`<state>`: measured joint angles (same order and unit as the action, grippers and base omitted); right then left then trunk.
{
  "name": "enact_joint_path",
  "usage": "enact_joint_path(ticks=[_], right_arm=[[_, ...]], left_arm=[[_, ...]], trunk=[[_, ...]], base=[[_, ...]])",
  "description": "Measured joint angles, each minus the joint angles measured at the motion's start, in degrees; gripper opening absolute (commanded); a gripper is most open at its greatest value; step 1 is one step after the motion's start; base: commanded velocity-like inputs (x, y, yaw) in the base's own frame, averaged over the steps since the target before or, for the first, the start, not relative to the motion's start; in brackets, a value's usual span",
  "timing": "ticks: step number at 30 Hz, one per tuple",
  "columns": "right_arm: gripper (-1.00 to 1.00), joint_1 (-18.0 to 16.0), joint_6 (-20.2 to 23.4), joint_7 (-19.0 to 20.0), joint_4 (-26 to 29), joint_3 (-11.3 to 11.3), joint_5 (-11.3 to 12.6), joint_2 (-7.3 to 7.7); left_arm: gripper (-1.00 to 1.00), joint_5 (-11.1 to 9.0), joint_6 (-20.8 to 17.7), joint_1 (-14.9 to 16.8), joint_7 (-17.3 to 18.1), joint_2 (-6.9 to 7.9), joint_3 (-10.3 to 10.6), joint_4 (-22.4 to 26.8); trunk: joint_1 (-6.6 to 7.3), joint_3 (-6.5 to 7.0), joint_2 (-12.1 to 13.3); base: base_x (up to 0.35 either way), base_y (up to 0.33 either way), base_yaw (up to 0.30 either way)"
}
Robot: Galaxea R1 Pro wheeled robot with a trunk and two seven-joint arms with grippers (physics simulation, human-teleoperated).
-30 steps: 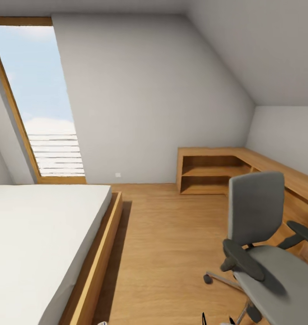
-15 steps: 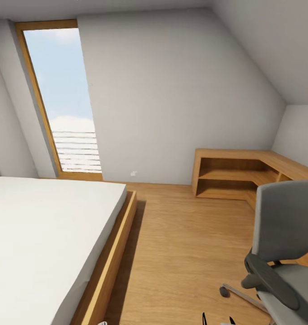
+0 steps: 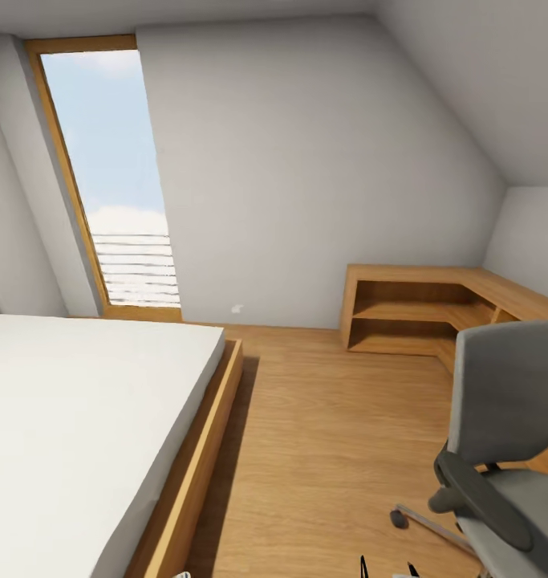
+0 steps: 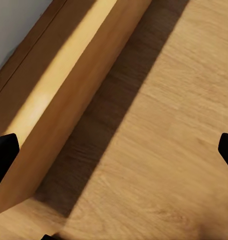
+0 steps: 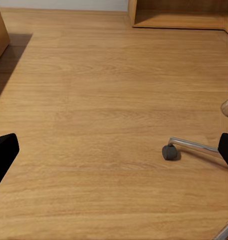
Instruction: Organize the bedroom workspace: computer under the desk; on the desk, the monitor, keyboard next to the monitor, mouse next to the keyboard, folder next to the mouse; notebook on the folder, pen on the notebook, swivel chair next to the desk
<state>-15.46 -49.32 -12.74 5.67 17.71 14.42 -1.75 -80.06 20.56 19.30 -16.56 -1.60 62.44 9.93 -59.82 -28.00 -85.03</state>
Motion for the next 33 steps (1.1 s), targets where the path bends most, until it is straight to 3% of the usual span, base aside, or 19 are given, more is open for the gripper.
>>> enact_joint_path(ticks=[33], right_arm=[[1.00, 0.0, 0.0, 0.0, 0.0, 0.0, 0.0, -0.05]], left_arm=[[1.00, 0.0, 0.0, 0.0, 0.0, -0.17, 0.2, 0.0]], trunk=[[0.02, 0.50, 0.0]], base=[[0.061, 0.002, -0.050]])
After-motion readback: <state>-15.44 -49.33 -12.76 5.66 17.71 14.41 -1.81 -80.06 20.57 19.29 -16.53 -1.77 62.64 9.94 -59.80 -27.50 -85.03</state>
